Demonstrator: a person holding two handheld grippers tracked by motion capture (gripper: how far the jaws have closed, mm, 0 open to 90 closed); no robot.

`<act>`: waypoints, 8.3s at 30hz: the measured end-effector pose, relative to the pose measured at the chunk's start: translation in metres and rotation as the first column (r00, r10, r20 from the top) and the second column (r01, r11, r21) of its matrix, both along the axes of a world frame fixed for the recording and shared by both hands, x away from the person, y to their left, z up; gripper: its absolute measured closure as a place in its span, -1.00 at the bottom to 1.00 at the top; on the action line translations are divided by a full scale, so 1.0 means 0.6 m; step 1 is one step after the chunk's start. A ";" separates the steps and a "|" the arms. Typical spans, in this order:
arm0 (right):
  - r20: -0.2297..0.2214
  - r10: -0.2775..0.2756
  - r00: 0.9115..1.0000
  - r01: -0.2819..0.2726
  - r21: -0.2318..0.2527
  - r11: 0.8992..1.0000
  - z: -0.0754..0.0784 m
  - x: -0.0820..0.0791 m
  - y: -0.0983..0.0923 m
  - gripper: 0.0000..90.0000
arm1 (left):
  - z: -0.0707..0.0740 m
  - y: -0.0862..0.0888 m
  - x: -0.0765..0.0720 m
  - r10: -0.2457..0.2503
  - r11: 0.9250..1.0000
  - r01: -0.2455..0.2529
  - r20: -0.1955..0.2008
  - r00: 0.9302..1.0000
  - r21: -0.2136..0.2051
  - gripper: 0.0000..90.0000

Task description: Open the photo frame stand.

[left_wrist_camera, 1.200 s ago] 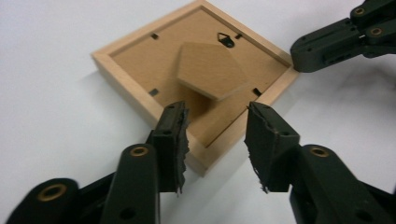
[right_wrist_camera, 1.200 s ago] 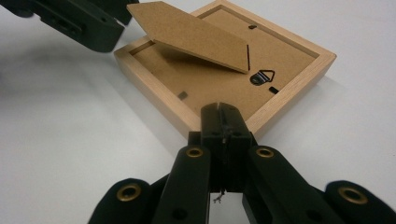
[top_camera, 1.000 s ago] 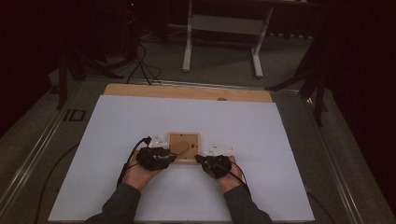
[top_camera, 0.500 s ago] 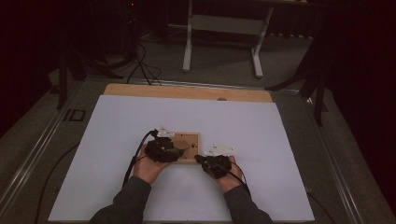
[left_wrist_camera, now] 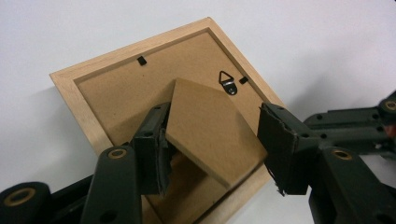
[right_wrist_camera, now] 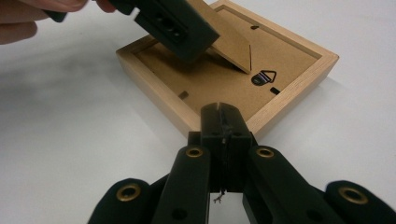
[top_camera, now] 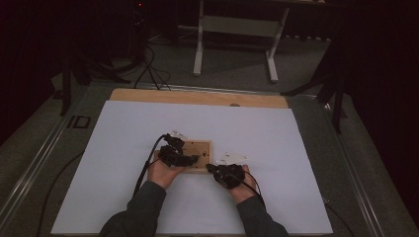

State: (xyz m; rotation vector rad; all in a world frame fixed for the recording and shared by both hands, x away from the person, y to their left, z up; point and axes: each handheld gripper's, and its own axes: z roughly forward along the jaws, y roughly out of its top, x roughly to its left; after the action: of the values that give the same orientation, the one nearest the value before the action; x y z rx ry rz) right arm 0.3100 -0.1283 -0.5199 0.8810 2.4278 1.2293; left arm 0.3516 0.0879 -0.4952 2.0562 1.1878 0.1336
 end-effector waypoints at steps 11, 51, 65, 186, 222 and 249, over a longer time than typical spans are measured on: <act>0.000 0.002 1.000 -0.002 -0.001 1.000 0.000 0.000 0.000 0.99 | 0.001 -0.005 0.004 0.020 0.999 -0.020 -0.006 1.000 0.025 0.15; -0.090 -0.026 0.996 0.035 0.100 0.994 0.027 0.043 -0.020 0.41 | -0.005 -0.018 -0.077 -0.040 0.986 -0.010 0.297 0.954 0.164 0.16; -0.096 -0.029 0.995 0.039 0.099 0.994 0.033 0.058 -0.015 0.30 | -0.012 -0.012 -0.102 -0.048 0.984 -0.018 0.356 0.933 0.179 0.16; 0.055 0.063 0.996 -0.070 0.118 0.991 0.058 0.062 -0.008 0.25 | -0.026 0.012 -0.082 -0.104 0.992 0.082 0.260 0.960 0.094 0.46; 0.006 0.212 0.977 -0.211 0.096 0.973 0.058 0.032 0.008 -0.01 | -0.020 0.048 -0.097 -0.118 0.983 0.140 0.170 0.978 -0.119 0.45; 0.057 0.253 0.966 -0.255 0.036 0.966 0.061 0.013 0.013 -0.16 | -0.008 0.057 -0.117 -0.125 0.985 0.148 0.219 0.968 -0.093 0.36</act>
State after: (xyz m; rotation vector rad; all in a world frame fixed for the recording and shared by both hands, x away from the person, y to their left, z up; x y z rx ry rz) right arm 0.3181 -0.1203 -0.4835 0.5521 2.5408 1.3763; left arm 0.2812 0.1223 -0.4997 1.9660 0.9013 0.2121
